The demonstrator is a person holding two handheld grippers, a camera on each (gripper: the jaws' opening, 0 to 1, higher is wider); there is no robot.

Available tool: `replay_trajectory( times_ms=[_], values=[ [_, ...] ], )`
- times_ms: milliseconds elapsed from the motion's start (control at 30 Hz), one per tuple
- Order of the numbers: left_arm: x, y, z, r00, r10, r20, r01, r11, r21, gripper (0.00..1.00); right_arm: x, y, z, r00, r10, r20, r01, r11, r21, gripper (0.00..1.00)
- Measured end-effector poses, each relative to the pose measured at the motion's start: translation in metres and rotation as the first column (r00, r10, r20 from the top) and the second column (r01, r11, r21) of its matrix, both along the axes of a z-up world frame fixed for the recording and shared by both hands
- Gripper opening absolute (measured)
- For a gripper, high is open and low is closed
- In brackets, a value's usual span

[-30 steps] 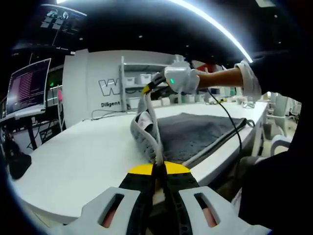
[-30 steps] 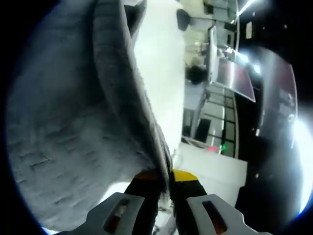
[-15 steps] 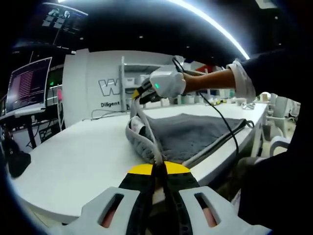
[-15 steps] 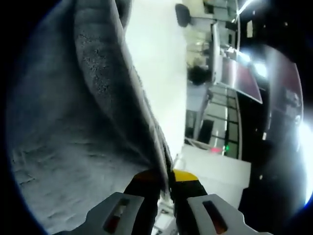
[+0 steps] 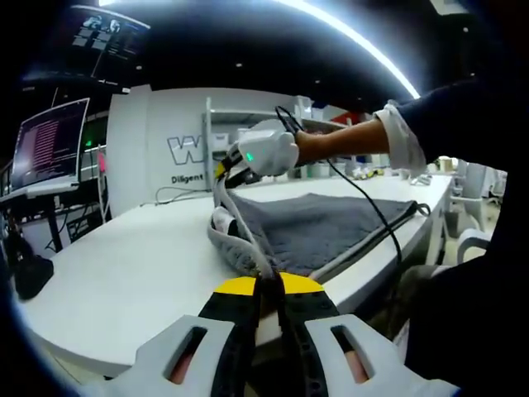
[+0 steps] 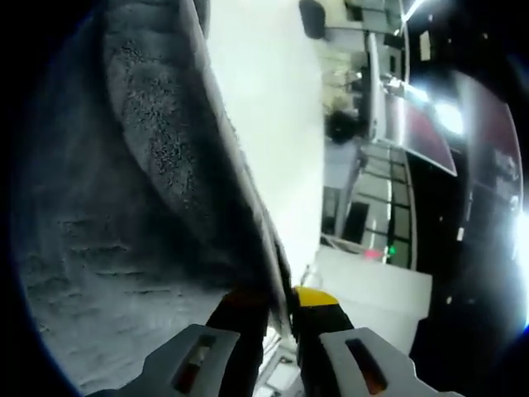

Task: Open the folded towel by lifting each exposed corner and separating the folded layers until the towel lies flat within the target outline without major curled edges

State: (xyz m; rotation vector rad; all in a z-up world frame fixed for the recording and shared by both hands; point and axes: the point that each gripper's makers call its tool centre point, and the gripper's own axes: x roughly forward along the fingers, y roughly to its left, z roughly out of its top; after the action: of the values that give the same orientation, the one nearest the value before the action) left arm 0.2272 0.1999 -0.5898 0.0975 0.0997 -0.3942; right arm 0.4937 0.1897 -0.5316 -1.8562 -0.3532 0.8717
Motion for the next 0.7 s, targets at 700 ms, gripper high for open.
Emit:
replay_trajectory(
  times_ms=[700],
  values=[
    [-0.001, 0.008, 0.000, 0.999, 0.022, 0.027, -0.021, 1.000, -0.002, 0.13, 0.006, 0.012, -0.027, 0.999, -0.019, -0.040, 0.018, 0.999, -0.040, 0.14]
  ],
)
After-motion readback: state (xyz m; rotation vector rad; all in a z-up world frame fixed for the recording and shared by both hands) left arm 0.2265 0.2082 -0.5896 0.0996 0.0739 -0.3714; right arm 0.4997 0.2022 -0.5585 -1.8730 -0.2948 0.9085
